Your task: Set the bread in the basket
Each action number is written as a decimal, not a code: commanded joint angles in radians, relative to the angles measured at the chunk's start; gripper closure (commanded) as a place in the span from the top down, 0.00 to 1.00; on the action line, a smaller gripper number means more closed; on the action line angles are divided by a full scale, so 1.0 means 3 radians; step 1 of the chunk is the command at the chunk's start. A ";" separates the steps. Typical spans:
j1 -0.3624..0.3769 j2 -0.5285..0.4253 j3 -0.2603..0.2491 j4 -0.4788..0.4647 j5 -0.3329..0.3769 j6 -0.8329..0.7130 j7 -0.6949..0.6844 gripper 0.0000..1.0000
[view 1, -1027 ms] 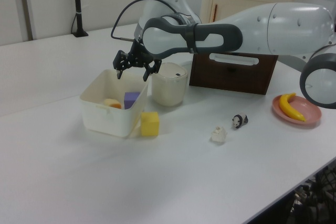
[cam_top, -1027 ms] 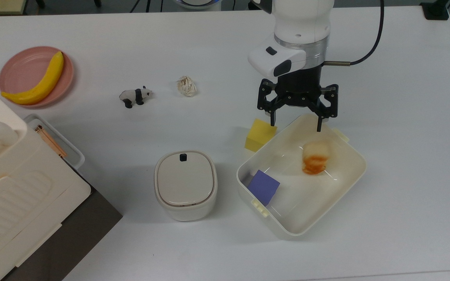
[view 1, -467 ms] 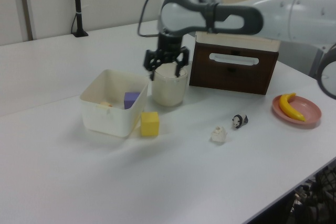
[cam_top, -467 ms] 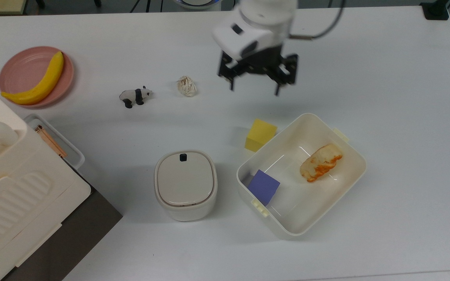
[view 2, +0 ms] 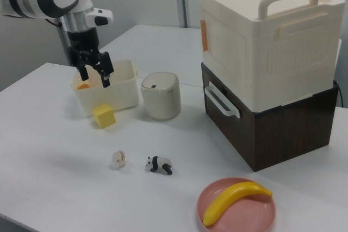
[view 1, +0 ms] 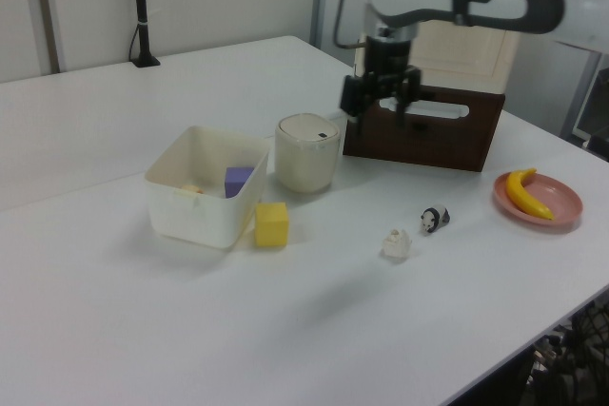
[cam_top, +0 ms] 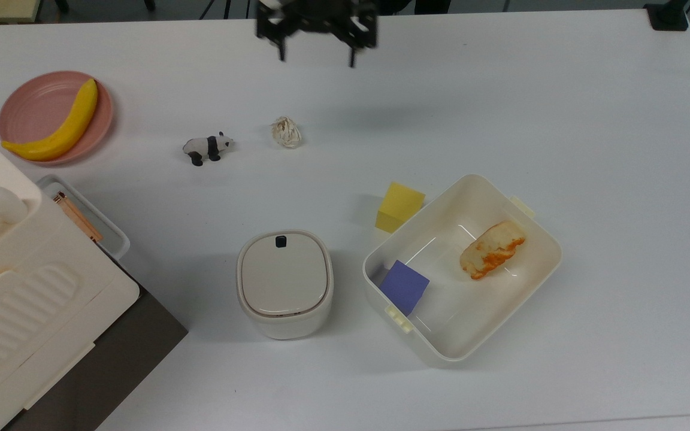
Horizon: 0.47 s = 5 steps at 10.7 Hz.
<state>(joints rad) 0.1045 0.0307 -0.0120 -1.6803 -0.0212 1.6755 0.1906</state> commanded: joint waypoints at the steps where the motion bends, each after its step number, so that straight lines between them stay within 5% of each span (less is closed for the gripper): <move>1: -0.0419 -0.0225 0.0091 -0.0264 0.0009 0.0034 -0.0175 1.00; 5: -0.0492 -0.0210 0.0096 -0.0233 0.0015 -0.0016 -0.0175 1.00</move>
